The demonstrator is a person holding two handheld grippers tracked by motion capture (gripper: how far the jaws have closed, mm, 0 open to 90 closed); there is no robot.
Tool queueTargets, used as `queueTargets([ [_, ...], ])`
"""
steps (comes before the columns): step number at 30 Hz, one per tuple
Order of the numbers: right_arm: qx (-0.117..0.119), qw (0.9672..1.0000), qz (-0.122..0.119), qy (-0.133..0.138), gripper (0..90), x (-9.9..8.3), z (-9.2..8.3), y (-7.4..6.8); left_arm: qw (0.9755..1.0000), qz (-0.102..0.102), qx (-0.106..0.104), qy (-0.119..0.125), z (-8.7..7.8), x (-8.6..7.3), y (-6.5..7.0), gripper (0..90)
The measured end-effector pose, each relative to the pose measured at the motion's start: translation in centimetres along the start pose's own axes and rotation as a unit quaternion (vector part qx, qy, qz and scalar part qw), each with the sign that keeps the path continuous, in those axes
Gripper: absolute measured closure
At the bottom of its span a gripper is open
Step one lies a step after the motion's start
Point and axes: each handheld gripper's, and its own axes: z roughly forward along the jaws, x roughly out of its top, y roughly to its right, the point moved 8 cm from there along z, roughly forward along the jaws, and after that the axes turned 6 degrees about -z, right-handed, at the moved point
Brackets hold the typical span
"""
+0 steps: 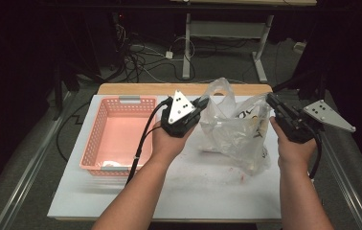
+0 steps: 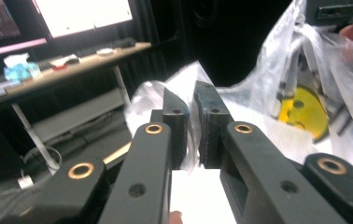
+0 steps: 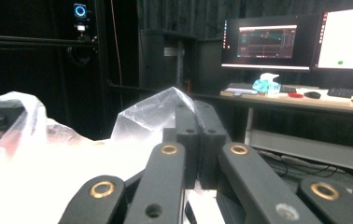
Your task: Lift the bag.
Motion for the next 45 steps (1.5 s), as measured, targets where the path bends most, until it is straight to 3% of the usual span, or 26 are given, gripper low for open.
queueTargets([
  [4,0.000,1.0000,0.001,-0.002,90.0,-0.5,0.2,-0.2,0.9998,-0.011,0.007,-0.013,-1.0,-1.6,-0.3,73.4],
  [9,0.000,1.0000,-0.004,-0.009,90.0,-1.0,0.1,-0.4,0.9984,-0.053,0.002,-0.022,-2.9,-3.3,-0.4,54.0],
  [12,-0.001,0.9999,-0.007,-0.012,90.0,-1.0,0.1,-0.4,0.9983,-0.052,0.006,-0.023,-4.3,-4.2,0.0,46.1],
  [16,0.002,0.9998,-0.011,-0.014,90.0,-1.0,-0.1,-0.5,0.9975,-0.058,-0.008,-0.039,-5.7,-5.8,0.9,36.3],
  [18,0.005,0.9998,-0.012,-0.015,90.0,-0.9,-0.2,-0.7,0.9964,-0.065,-0.016,-0.053,-6.1,-6.8,1.4,31.3],
  [20,0.009,0.9997,-0.015,-0.015,89.8,-0.8,-0.3,-0.9,0.9937,-0.086,-0.030,-0.066,-6.3,-7.9,1.8,26.9],
  [23,0.018,0.9995,-0.021,-0.012,87.2,-0.4,-0.6,-1.4,0.9902,-0.100,-0.042,-0.088,-6.6,-9.5,2.4,19.6],
  [34,0.051,0.9984,-0.025,-0.002,67.4,0.5,-2.9,-3.0,0.9857,-0.104,-0.058,-0.120,-6.5,-12.4,4.2,7.8],
  [38,0.054,0.9979,-0.033,-0.013,58.6,-0.2,-4.0,-3.3,0.9840,-0.106,-0.060,-0.130,-6.2,-13.2,4.8,0.0],
  [45,0.064,0.9965,-0.033,-0.042,39.9,-3.0,-5.8,-3.6,0.9832,-0.104,-0.064,-0.136,-5.9,-14.2,5.3,0.0],
])
